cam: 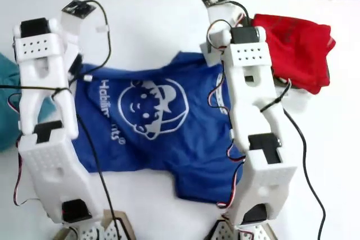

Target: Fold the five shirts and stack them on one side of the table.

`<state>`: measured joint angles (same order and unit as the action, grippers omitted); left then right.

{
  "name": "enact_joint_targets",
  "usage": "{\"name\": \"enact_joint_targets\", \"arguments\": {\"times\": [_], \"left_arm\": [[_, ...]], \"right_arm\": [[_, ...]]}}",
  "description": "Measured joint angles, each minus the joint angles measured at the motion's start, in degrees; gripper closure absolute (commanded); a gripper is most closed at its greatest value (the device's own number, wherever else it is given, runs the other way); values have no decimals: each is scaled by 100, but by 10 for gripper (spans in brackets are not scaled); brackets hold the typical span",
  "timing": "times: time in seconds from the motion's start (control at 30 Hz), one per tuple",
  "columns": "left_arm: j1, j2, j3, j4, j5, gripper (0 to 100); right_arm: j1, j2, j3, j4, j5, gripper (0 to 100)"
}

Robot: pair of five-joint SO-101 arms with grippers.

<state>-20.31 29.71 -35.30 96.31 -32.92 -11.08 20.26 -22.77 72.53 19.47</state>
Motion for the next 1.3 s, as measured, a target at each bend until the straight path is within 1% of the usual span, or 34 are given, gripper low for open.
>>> {"name": "enact_joint_targets", "arguments": {"times": [0.1,0.17,0.27,0.33,0.47,0.67,0.8,0.93,1.03,1.17,1.3], "left_arm": [[0,0,-123,352,0,975],[0,-26,-132,448,0,975],[0,-448,246,484,-35,975],[0,-914,738,492,-211,975],[18,-1996,2092,440,-396,975],[18,-3499,4290,-202,-422,975],[18,-4211,5363,-404,-615,975],[18,-4703,6127,-492,-844,975],[18,-4870,6637,-765,-897,975],[18,-4888,7270,-1160,-897,975],[18,-4888,7622,-1424,-897,975]], "right_arm": [[0,-53,0,299,0,978],[0,-220,0,545,0,978],[-9,-563,18,862,0,978],[-18,-879,281,932,-79,978],[-18,-1776,1433,914,-158,978],[-18,-4000,4097,334,-88,978],[-35,-5688,5732,255,26,978],[-35,-7024,6752,422,35,978],[-35,-7516,7288,492,132,978],[-35,-7692,7771,545,703,978],[-35,-7736,8132,545,1231,978]]}}
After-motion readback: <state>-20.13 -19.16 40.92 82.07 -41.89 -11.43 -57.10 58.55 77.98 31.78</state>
